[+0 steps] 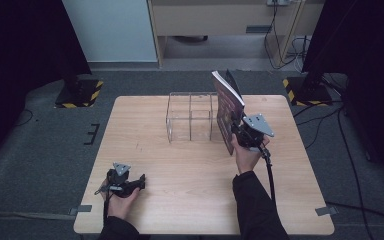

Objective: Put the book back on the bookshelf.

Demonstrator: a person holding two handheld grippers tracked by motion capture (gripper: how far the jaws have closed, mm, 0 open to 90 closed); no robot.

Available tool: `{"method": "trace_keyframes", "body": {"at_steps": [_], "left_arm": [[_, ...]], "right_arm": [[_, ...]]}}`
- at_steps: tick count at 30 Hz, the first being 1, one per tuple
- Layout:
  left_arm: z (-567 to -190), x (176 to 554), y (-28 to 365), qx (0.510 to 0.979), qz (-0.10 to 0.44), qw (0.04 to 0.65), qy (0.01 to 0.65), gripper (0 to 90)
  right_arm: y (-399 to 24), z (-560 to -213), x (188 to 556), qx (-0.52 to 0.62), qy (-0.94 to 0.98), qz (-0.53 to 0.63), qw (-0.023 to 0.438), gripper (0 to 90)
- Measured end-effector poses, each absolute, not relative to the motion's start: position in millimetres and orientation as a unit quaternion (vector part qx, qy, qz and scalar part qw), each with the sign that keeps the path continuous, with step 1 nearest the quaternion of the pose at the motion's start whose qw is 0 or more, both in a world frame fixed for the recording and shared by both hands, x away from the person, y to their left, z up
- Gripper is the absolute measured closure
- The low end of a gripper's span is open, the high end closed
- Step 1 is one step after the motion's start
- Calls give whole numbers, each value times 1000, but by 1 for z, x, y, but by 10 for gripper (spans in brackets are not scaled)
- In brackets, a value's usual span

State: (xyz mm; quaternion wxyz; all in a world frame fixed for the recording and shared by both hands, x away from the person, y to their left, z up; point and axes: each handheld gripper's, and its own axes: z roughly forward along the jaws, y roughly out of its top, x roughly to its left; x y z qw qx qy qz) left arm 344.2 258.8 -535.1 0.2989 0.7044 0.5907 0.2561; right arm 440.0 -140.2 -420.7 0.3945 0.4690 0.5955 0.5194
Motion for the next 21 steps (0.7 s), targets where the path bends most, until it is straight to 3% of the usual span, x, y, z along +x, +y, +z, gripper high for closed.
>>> {"method": "trace_keyframes", "body": {"at_steps": [5,7,10,14,21], "left_arm": [[-535,344,259,704,256,299,591,145],[-535,344,259,704,256,299,591,145],[-535,344,259,704,256,299,591,145],[-535,344,259,704,256,299,591,145],[-535,344,259,705,256,299,591,145]], "right_arm": [[-142,-425,442,475,600,513,389,562],[-143,-426,442,478,600,510,389,563],[-145,-426,442,481,600,508,389,601],[-147,-424,440,486,595,501,399,717],[-145,-424,438,486,597,498,399,796]]}}
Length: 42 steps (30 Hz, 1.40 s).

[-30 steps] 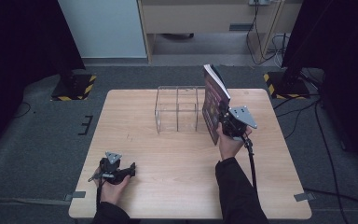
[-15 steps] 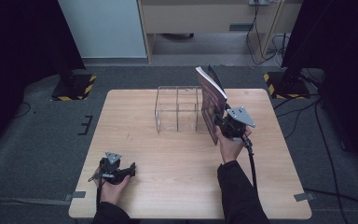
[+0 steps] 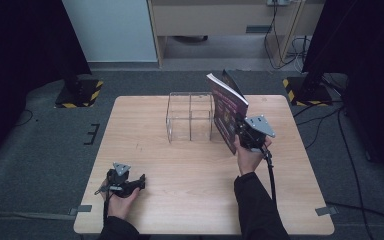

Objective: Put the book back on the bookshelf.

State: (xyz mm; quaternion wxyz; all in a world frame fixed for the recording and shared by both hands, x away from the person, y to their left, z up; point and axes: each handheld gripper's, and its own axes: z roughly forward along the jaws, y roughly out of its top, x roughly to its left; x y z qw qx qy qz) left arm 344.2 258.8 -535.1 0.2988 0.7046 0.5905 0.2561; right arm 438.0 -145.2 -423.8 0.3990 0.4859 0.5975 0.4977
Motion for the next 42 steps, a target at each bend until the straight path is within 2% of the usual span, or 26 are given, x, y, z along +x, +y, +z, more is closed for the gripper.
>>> {"method": "trace_keyframes", "body": {"at_steps": [7,12,18,30,35,42], "left_arm": [[-535,344,259,704,256,299,591,145],[-535,344,259,704,256,299,591,145],[-535,344,259,704,256,299,591,144],[-535,344,259,704,256,299,591,145],[-535,344,259,704,256,299,591,144],[-535,344,259,704,256,299,591,145]], "right_arm": [[-144,-423,437,491,595,496,399,811],[-145,-423,435,491,596,495,397,765],[-149,-422,435,492,596,496,396,668],[-154,-417,431,483,593,511,392,369],[-156,-419,427,478,615,510,364,271],[-170,-431,408,465,646,514,319,186]]}}
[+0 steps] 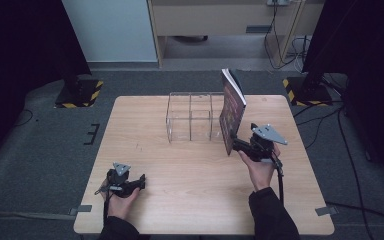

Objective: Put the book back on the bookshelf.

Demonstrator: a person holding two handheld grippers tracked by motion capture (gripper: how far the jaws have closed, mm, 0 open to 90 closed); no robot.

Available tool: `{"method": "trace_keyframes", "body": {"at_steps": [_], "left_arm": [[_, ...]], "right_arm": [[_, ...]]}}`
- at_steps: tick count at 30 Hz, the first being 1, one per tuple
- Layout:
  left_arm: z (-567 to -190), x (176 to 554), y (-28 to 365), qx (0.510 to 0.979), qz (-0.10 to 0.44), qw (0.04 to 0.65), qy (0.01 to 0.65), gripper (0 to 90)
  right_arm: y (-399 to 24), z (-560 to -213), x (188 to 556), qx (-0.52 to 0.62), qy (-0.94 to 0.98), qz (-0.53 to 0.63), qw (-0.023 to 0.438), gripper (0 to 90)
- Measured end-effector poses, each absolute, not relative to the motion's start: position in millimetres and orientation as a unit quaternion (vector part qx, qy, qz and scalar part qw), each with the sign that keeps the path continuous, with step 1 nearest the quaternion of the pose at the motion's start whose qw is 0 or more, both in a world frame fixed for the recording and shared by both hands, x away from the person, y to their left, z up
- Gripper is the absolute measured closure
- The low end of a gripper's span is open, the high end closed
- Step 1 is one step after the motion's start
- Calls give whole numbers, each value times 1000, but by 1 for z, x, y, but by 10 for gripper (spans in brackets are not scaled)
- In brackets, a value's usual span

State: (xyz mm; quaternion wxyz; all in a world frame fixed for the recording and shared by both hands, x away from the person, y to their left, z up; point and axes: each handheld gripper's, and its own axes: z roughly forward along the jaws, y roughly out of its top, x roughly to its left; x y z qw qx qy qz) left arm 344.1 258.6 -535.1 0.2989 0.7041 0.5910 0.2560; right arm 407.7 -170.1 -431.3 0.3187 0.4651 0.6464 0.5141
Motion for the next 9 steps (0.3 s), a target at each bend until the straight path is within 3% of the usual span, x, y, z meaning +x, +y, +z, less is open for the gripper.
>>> {"method": "trace_keyframes", "body": {"at_steps": [9], "left_arm": [[-535,344,259,704,256,299,591,144]], "right_arm": [[-205,-464,380,470,679,479,299,135]]}}
